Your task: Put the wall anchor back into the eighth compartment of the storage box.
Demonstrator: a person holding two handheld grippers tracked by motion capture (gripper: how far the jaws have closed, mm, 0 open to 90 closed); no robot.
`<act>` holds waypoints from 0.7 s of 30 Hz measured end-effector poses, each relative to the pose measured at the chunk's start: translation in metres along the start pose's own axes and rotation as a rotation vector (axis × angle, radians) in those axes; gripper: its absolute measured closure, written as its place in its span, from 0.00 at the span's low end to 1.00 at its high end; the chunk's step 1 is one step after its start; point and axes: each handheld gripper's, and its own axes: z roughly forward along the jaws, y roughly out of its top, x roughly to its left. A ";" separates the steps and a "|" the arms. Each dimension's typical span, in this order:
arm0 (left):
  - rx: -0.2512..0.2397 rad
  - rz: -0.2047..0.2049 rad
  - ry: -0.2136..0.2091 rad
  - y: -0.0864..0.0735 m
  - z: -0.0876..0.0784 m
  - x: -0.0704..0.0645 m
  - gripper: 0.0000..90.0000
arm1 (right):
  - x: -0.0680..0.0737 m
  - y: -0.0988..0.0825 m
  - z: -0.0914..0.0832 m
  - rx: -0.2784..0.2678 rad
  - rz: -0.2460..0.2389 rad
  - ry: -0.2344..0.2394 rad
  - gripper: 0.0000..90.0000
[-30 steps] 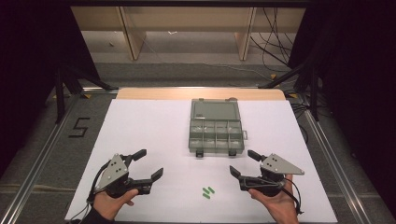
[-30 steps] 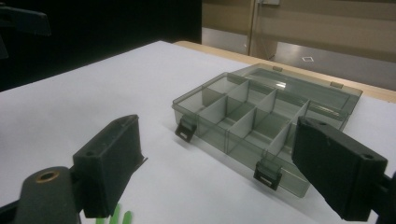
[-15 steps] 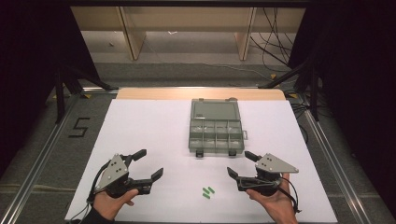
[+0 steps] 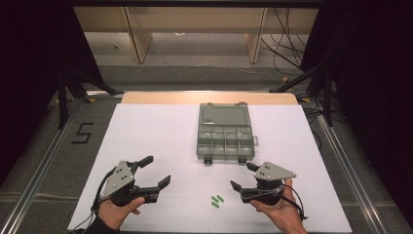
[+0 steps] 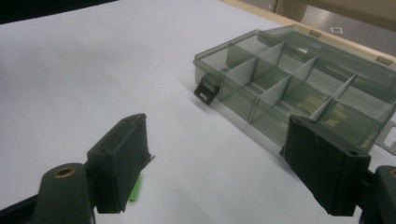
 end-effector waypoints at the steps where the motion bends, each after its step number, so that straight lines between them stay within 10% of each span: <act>1: 0.000 -0.003 0.000 0.000 0.000 0.000 0.18 | 0.001 0.001 0.002 0.020 0.000 0.012 0.26; 21: 0.002 -0.002 0.006 0.000 -0.002 0.000 0.18 | 0.013 0.013 0.044 0.221 -0.090 0.106 0.36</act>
